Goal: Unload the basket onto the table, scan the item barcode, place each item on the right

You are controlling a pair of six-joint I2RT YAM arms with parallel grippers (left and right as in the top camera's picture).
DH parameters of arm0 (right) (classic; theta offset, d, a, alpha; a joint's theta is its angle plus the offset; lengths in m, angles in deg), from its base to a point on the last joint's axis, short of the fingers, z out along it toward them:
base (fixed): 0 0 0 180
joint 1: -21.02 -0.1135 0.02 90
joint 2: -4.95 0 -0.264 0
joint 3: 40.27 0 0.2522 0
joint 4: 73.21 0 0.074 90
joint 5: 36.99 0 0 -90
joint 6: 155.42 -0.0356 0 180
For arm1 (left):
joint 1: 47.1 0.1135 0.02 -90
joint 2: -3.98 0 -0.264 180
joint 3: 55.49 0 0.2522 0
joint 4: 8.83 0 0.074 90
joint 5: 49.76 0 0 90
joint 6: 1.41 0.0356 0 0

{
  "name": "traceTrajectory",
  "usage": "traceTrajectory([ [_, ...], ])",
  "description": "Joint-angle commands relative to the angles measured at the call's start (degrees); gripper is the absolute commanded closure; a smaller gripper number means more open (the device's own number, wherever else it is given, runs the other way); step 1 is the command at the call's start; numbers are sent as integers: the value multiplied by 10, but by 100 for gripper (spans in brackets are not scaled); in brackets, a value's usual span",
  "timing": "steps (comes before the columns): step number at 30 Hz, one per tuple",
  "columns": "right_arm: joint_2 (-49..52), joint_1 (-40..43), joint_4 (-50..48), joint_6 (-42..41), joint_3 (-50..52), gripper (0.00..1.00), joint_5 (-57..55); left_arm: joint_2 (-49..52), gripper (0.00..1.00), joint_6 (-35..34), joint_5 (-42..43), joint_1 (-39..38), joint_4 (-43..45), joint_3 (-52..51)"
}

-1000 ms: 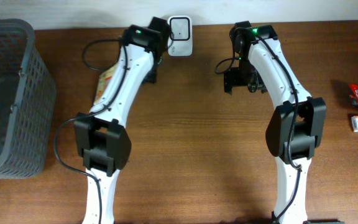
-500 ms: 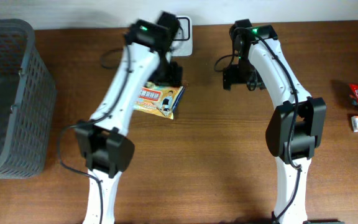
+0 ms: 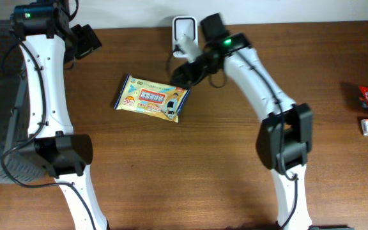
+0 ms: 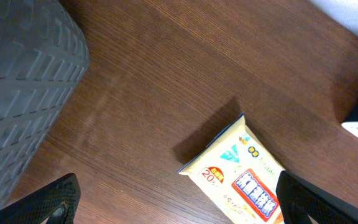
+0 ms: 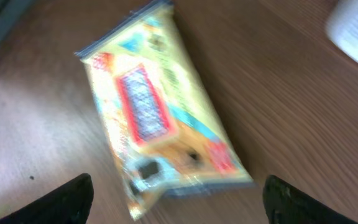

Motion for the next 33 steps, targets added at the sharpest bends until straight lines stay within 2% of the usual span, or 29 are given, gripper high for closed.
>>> traceTrajectory([
  [1, 21, -56, -28, 75, -8, 11, -54, -13, 1, -16, 23, 4, -1, 8],
  [2, 33, -69, -37, 75, -8, 11, -54, -13, 1, -16, 23, 4, -1, 8],
  [5, 66, -92, -67, 76, -8, 22, -55, -13, 1, -15, 23, 4, -1, 8],
  [10, 118, -103, -123, 75, -8, 31, -83, -13, 1, -16, 23, 4, -1, 8],
  [16, 154, -103, -70, 73, -7, 31, -162, -13, 1, -15, 23, 3, -1, 8],
  [17, 155, -103, -55, 73, -7, 38, -180, -13, 1, -16, 23, 3, -1, 8],
  [19, 155, -105, -38, 68, -7, 42, -201, -13, 1, -15, 23, 3, -1, 8],
  [20, 155, -105, -30, 46, -7, 42, -233, -13, 1, -16, 23, 3, -1, 8],
  [22, 155, -106, -10, 5, -7, 33, -303, -13, 1, -15, 23, 3, -1, 8],
  [26, 155, -107, 52, -50, -7, 27, -380, -13, 1, -16, 23, 3, -1, 8],
  [28, 155, -106, 77, -89, -7, 25, -381, -13, 1, -15, 23, 3, -1, 8],
  [30, 155, -108, 87, -104, -7, 10, -380, -13, 1, -15, 23, 3, -1, 8],
  [32, 155, -108, 78, -112, -7, 4, -364, -13, 1, -15, 23, 3, -1, 8],
  [33, 155, -108, 63, -112, -7, 1, -321, -13, 1, -16, 23, 3, -1, 8],
])
